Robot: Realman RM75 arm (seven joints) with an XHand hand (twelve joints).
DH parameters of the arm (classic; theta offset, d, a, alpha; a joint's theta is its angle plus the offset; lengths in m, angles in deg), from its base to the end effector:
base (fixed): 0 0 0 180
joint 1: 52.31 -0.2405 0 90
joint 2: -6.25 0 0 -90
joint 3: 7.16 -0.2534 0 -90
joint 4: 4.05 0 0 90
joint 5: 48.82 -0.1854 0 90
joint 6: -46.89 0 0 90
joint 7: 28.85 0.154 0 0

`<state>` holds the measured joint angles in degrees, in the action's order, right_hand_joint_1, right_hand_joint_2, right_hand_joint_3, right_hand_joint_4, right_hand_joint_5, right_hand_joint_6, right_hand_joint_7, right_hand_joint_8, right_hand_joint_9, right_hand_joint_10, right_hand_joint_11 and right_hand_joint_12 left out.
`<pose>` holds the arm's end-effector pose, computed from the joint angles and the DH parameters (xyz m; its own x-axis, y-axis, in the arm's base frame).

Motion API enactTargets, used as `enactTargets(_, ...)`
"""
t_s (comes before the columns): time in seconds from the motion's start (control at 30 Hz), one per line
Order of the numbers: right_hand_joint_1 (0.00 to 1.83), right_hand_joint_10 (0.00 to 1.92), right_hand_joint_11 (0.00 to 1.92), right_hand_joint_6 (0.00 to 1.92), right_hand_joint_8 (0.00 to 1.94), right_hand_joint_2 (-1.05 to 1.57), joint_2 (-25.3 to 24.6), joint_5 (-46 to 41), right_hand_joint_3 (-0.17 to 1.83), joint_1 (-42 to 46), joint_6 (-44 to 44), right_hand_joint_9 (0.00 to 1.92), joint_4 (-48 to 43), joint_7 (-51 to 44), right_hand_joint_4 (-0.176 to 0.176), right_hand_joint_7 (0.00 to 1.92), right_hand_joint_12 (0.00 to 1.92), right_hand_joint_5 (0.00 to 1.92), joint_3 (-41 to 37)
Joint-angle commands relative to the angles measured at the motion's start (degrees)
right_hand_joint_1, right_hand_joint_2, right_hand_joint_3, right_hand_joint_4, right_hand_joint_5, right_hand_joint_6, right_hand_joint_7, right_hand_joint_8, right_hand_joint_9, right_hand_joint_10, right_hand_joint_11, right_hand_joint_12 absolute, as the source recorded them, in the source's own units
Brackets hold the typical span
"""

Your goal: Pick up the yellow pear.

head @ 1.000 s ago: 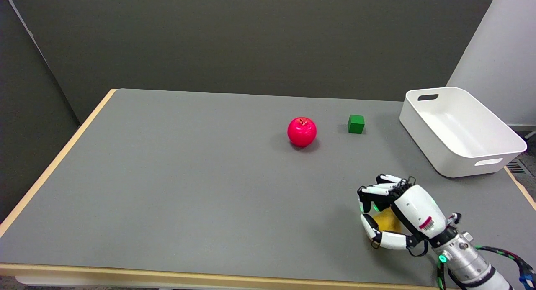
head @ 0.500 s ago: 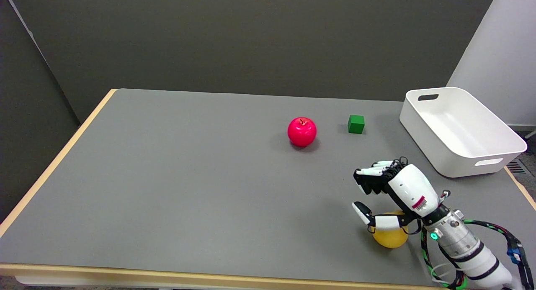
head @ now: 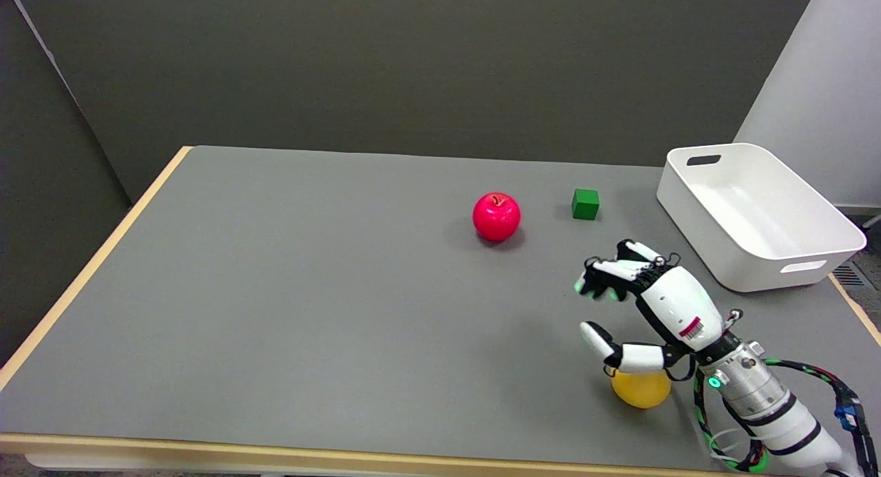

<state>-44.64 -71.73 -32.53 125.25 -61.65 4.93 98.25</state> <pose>-0.2802 -0.1793 0.3904 0.9075 0.2488 0.3384 -0.2398 -0.3543 0.9038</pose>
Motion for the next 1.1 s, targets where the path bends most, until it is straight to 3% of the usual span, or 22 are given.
enactTargets(0.03, 0.33, 1.21, 0.48, 0.69, 0.74, 0.69, -0.4, -8.2, 0.91, 8.0, 5.2, 0.6, -0.3, -0.2, 0.077, 0.62, 1.92, 0.37, 0.0)
enactTargets(0.4, 0.29, 1.06, 0.58, 0.63, 0.65, 0.65, -1.0, -11.7, 0.94, 12.8, 7.4, 0.53, -1.1, -0.2, 0.069, 0.55, 1.87, 0.33, 0.0)
enactTargets(0.47, 0.28, 1.11, 0.58, 0.61, 0.63, 0.69, -1.1, -12.3, 0.85, 13.0, 7.1, 0.5, -0.5, 0.1, 0.066, 0.55, 1.84, 0.34, 0.2)
enactTargets(0.63, 0.25, 1.12, 0.59, 0.61, 0.63, 0.68, -1.2, -12.8, 0.84, 12.1, 4.2, 0.49, 0.8, 0.9, 0.066, 0.54, 1.76, 0.33, 0.5)
enactTargets(0.83, 0.18, 1.04, 0.42, 0.59, 0.54, 0.66, -2.1, -12.0, 0.84, 6.9, 2.2, 0.43, 10.0, 27.5, 0.044, 0.5, 1.6, 0.33, 1.3)
enactTargets(0.97, 0.13, 0.89, 0.3, 0.5, 0.43, 0.65, -3.1, -11.9, 0.82, 4.5, 5.9, 0.3, 15.8, 37.3, -0.005, 0.39, 1.46, 0.28, 1.1)
enactTargets(1.1, 0.12, 0.87, 0.26, 0.47, 0.41, 0.66, -3.0, -12.0, 0.8, 4.5, 6.1, 0.25, 16.5, 45.1, -0.037, 0.34, 1.44, 0.26, 0.8)
